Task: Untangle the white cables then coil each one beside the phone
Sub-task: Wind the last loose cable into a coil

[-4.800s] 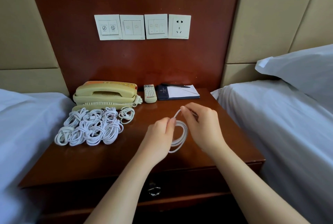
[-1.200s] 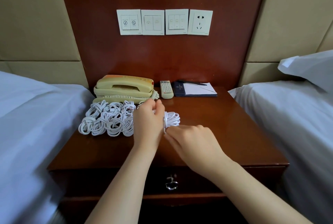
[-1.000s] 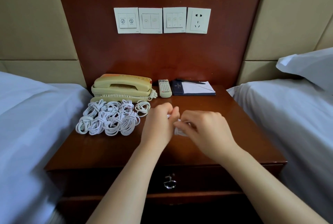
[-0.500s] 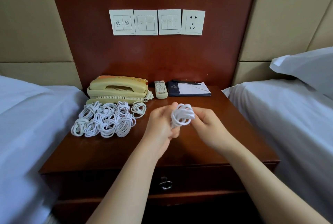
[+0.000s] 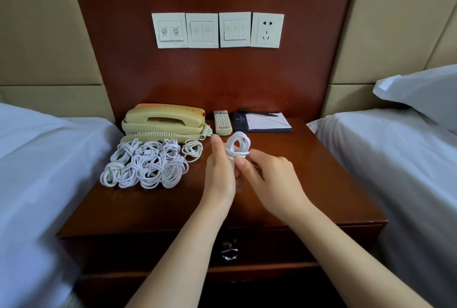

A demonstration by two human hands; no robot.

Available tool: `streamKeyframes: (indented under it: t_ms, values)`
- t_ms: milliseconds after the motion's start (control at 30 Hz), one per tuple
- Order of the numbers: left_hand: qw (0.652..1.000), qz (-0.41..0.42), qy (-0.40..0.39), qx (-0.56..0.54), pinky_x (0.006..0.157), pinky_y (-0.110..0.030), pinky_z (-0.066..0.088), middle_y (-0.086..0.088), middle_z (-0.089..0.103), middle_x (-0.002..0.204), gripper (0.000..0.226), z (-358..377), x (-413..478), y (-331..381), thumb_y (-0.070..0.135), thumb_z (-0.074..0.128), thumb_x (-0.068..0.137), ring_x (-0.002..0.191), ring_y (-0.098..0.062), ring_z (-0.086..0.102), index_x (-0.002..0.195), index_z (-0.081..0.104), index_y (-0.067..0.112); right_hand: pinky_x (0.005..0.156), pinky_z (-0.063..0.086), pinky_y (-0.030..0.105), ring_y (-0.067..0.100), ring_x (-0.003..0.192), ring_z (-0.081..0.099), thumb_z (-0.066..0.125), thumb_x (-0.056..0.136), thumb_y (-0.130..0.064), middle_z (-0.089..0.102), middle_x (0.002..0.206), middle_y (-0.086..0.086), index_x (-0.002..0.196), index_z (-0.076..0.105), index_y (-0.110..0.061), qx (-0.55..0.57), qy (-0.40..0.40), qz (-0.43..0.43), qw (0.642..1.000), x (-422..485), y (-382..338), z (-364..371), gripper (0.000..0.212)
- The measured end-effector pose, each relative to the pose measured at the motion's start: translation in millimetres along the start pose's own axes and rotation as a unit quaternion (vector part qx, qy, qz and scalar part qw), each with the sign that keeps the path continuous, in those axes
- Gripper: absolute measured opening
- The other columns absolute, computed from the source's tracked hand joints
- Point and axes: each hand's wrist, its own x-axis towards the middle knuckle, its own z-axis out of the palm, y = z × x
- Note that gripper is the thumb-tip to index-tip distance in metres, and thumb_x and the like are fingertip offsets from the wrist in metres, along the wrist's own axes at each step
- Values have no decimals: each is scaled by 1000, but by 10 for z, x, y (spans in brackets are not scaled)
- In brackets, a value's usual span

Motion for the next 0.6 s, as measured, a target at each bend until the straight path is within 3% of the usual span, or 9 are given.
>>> streamKeyframes:
  t_ms: [100, 167, 267, 367, 433, 500, 600]
  values:
    - [996, 74, -43, 37, 37, -14, 26, 9, 42, 42, 52, -2, -40, 18, 60, 30, 93, 32, -2, 36, 72, 52, 18, 47, 26, 23, 15, 49, 42, 47, 95, -39, 41, 50, -7, 60, 36, -28, -5, 9, 1, 1000, -3, -29, -48, 39]
    - [982, 142, -63, 103, 41, -20, 28, 9, 43, 42, 46, -27, -15, -38, 68, 36, 78, 38, -4, 37, 65, 50, 26, 46, 23, 22, 14, 46, 39, 47, 96, -40, 37, 48, -8, 58, 30, -30, -8, 20, -4, 1000, -14, -29, -76, 43]
    - [968, 196, -43, 151, 50, -27, 33, 7, 49, 54, 45, -46, 15, -112, 67, 36, 72, 51, -11, 45, 67, 51, 26, 47, 26, 25, 17, 48, 43, 38, 90, -46, 41, 49, -8, 61, 40, -24, -18, 23, -7, 1000, -26, 2, -82, 36]
    - [974, 189, -1, 125, 53, -31, 37, 6, 49, 61, 31, -6, -1, -111, 53, 40, 84, 57, -15, 47, 79, 52, 25, 48, 36, 32, 23, 51, 51, 36, 92, -44, 50, 56, -8, 69, 46, -22, -37, 28, -33, 998, -44, 17, -59, 33]
    - [979, 173, 5, 103, 45, -27, 35, 4, 45, 58, 28, 18, 1, -104, 39, 40, 96, 47, -14, 42, 82, 51, 18, 44, 35, 31, 23, 48, 50, 37, 94, -39, 49, 58, -9, 68, 40, -24, -67, 70, -79, 992, -45, 27, -81, 30]
    - [991, 125, -6, 53, 39, -21, 29, -1, 41, 52, 33, 47, -5, -77, 27, 35, 102, 38, -11, 35, 81, 51, 7, 42, 39, 31, 20, 50, 51, 40, 95, -33, 53, 63, -8, 70, 48, -18, -79, 103, -100, 987, -38, 60, -109, 30]
    - [999, 35, -32, -14, 40, -21, 27, -4, 45, 53, 37, 94, -29, -47, 26, 33, 101, 36, -9, 34, 77, 54, 8, 52, 50, 29, 12, 58, 61, 55, 93, -18, 64, 70, -5, 85, 60, -15, 47, 91, -50, 993, -48, 64, -149, 9]
